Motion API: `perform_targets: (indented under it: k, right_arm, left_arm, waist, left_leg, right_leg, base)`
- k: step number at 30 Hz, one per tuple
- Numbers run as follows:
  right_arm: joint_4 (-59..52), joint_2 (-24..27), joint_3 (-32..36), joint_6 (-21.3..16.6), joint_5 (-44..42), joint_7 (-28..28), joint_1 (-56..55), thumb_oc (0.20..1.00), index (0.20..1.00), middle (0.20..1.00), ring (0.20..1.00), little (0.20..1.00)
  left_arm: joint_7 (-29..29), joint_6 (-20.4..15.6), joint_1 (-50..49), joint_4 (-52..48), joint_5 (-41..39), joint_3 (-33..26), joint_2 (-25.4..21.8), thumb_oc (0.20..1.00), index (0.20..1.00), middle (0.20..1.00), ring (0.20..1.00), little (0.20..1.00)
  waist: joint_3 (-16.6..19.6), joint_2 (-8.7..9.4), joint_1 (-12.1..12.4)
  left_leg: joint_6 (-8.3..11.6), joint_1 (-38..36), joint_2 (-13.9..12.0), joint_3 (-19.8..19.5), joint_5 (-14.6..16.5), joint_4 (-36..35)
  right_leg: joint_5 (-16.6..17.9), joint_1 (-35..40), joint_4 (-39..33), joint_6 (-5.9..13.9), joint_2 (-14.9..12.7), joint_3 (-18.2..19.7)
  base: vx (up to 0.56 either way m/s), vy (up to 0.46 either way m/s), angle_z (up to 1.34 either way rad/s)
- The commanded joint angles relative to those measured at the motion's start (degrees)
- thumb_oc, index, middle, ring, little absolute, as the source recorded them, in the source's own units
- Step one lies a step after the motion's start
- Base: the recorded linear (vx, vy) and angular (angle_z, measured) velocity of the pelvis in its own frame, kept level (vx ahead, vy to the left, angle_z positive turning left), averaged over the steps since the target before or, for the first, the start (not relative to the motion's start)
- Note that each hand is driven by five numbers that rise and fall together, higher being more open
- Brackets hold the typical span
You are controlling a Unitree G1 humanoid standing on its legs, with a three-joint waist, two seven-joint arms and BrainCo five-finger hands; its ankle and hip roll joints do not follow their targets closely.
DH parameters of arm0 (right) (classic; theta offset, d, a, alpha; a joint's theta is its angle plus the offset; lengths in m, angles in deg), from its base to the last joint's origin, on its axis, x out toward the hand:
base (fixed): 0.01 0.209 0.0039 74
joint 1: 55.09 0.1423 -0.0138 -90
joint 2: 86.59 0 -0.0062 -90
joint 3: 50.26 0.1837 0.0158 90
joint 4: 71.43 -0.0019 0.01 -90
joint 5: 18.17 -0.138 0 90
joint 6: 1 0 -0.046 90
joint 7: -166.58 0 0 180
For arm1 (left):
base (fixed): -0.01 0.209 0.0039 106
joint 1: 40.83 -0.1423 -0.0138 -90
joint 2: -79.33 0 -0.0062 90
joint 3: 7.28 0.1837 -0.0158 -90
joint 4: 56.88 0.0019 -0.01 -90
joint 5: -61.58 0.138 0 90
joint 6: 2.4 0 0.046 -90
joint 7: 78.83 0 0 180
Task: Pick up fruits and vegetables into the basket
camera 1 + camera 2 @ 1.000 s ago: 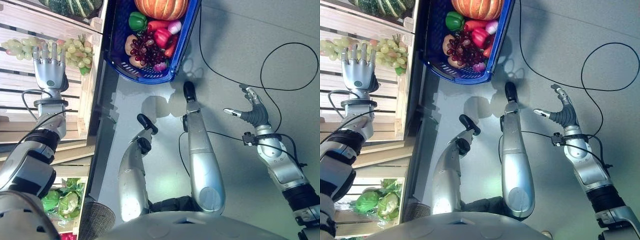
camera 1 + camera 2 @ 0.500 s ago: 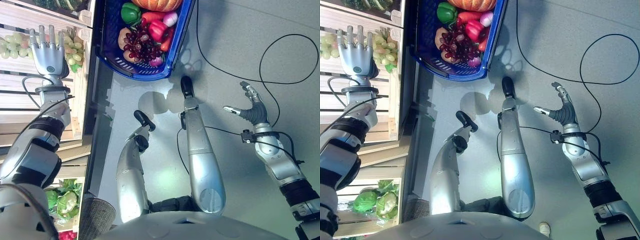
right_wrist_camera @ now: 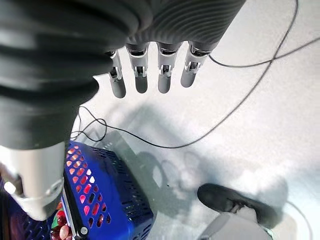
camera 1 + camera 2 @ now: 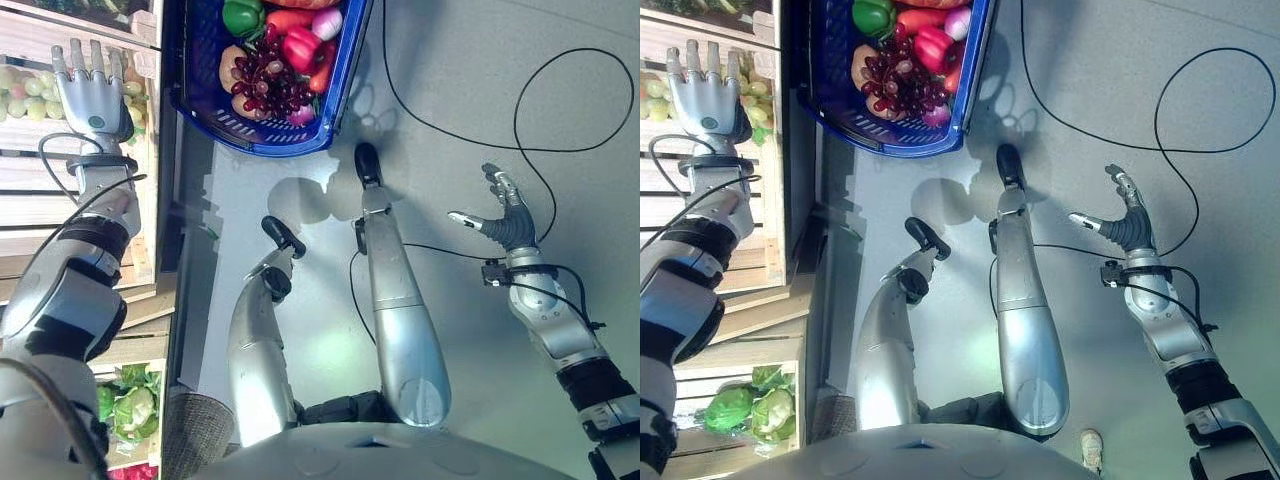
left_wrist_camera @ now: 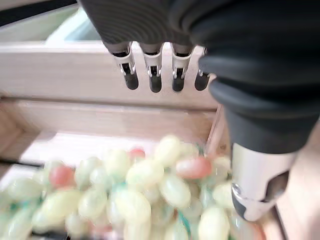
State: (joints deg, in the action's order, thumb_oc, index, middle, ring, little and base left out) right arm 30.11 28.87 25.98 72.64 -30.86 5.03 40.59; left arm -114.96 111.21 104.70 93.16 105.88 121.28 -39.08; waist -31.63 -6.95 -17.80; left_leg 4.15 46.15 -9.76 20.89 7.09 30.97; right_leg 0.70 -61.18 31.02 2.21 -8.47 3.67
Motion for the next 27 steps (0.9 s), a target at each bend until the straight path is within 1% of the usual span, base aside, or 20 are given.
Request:
perform_targets:
  k: [1,7,15,18,20,23,27]
  right_arm:
    - [-0.1,-1.0,-1.6,-3.4,-3.0,0.0,-0.1,1.000,1.000,1.000,1.000,1.000]
    - [0.6,-1.5,-1.7,-4.4,-4.0,0.1,0.3,1.000,1.000,1.000,1.000,1.000]
    - [2.1,-1.5,-1.4,-5.4,-5.6,-0.1,0.8,1.000,1.000,1.000,1.000,1.000]
    - [2.5,-1.4,-1.4,-5.8,-5.8,0.2,0.9,1.000,1.000,1.000,1.000,1.000]
    - [2.9,-1.3,-1.3,-6.2,-6.2,0.1,0.9,1.000,1.000,1.000,1.000,1.000]
    - [3.3,-1.3,-1.5,-6.5,-6.2,0.5,1.2,1.000,1.000,1.000,1.000,1.000]
    - [3.7,-1.1,-1.7,-7.0,-6.2,1.1,1.7,1.000,1.000,1.000,1.000,1.000]
  left_arm:
    - [1.1,4.3,-2.5,5.4,-2.3,-1.4,-2.9,1.000,1.000,1.000,1.000,1.000]
    - [0.9,7.7,-3.4,7.4,-4.9,-1.8,-2.2,1.000,1.000,1.000,1.000,1.000]
    - [0.1,9.5,-4.5,8.5,-6.8,-3.4,-2.2,1.000,1.000,1.000,1.000,1.000]
    - [0.1,10.8,-4.4,8.6,-6.0,-3.6,-2.6,1.000,1.000,1.000,1.000,1.000]
    - [-0.4,10.9,-4.1,8.7,-6.4,-3.6,-2.9,1.000,1.000,1.000,1.000,1.000]
    - [-1.6,12.1,-4.0,8.2,-5.1,-3.9,-3.1,1.000,1.000,1.000,1.000,1.000]
    - [-5.3,13.1,-3.1,7.1,-6.3,-4.3,-3.6,1.000,1.000,1.000,1.000,1.000]
  waist:
    - [1.8,1.95,-1.6]
    - [1.8,2.48,-1.4]
    - [1.8,2.66,-0.8]
    - [1.8,2.79,-0.7]
    - [1.8,2.82,-0.6]
    - [1.8,2.82,-0.4]
    - [1.8,2.69,-0.3]
  left_leg:
    - [1.64,6.2,-0.7,-4.0,1.3,3.6]
    - [1.64,7.4,-0.8,-4.4,1.3,3.9]
    - [1.60,9.3,-0.6,-5.2,1.3,4.6]
    - [1.53,9.8,-0.6,-5.4,1.3,4.7]
    - [1.53,10.1,-0.6,-5.4,1.3,4.8]
    - [1.48,10.5,-0.4,-5.7,1.3,4.9]
    - [1.37,11.2,-0.3,-6.0,1.4,5.2]
  right_leg:
    - [-6.1,-0.1,2.2,3.80,-0.1,0.3]
    - [-6.0,-1.0,2.4,3.65,0.1,0.0]
    - [-6.0,-2.5,3.0,3.26,0.3,-0.3]
    - [-6.0,-2.9,3.2,3.18,0.4,-0.5]
    - [-5.9,-3.1,3.1,3.17,0.4,-0.5]
    - [-5.8,-3.5,3.2,3.08,0.5,-0.6]
    - [-5.8,-4.2,3.3,2.92,0.5,-0.5]
  base:
    - [0.00,0.000,0.00]
    - [-0.01,-0.006,0.00]
    - [0.00,-0.001,0.01]
    - [0.00,0.000,0.00]
    - [0.00,0.000,0.00]
    - [0.00,0.000,0.00]
    - [0.00,0.000,0.00]
